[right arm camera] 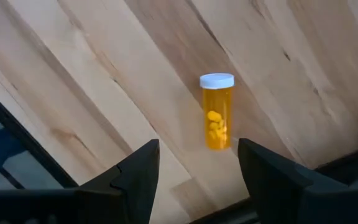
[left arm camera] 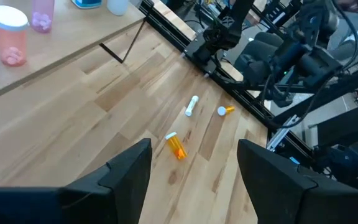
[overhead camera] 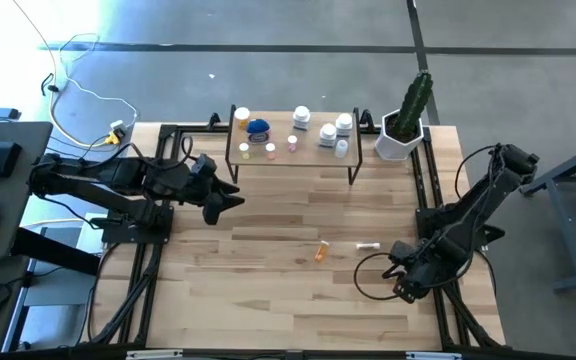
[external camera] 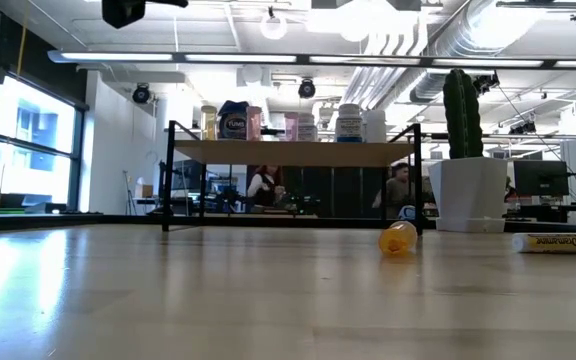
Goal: Pick and place medicine bottles onto shelf by color
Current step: Put the right small orange pill bottle on the shelf
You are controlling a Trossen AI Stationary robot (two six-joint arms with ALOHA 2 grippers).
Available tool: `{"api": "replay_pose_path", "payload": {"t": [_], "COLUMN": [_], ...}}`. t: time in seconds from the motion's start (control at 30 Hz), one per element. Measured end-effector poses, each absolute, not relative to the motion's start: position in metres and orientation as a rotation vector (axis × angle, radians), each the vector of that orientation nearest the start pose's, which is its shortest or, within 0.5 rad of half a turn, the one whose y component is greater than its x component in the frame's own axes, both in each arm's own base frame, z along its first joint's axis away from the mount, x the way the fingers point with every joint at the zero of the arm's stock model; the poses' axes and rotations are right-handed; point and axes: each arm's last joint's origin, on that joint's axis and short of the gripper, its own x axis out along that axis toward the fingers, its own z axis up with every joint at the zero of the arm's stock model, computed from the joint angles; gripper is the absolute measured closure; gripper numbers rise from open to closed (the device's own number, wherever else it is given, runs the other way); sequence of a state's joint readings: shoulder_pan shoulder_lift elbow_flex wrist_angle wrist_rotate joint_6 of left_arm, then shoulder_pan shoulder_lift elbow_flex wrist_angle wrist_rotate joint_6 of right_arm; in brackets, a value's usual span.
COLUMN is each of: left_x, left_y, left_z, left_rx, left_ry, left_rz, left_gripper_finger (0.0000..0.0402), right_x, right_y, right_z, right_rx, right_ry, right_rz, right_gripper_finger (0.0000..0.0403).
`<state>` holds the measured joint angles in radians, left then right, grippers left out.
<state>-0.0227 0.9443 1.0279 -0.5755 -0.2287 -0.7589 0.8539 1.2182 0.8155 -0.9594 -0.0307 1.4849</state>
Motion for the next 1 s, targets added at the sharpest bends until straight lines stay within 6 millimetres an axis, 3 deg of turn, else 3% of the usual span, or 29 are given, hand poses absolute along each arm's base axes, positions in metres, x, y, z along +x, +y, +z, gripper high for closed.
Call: {"api": "replay_pose_path", "payload": {"t": [0.27, 0.6, 0.87, 1.0], "left_x": [0.189, 0.189, 0.189, 0.189], "left_y": [0.003, 0.003, 0.003, 0.003], "left_z": [0.352, 0.352, 0.352, 0.352], "left_rx": [-0.676, -0.672, -0.671, -0.671], "left_ry": [0.383, 0.380, 0.379, 0.379], "left_rz": [0.386, 0.393, 0.396, 0.397], "left_gripper_finger": [0.0177, 0.0177, 0.0177, 0.0177], "right_x": [0.124, 0.118, 0.112, 0.111], "right_y": [0.144, 0.139, 0.134, 0.134], "right_z": [0.181, 0.152, 0.142, 0.142], "right_rx": [0.711, 0.763, 0.783, 0.798], "right_ry": [1.461, 1.478, 1.533, 1.536], "right_rz": [-0.374, -0.337, -0.382, -0.400], "right_gripper_finger": [0.0194, 0.0194, 0.0195, 0.0214]}}
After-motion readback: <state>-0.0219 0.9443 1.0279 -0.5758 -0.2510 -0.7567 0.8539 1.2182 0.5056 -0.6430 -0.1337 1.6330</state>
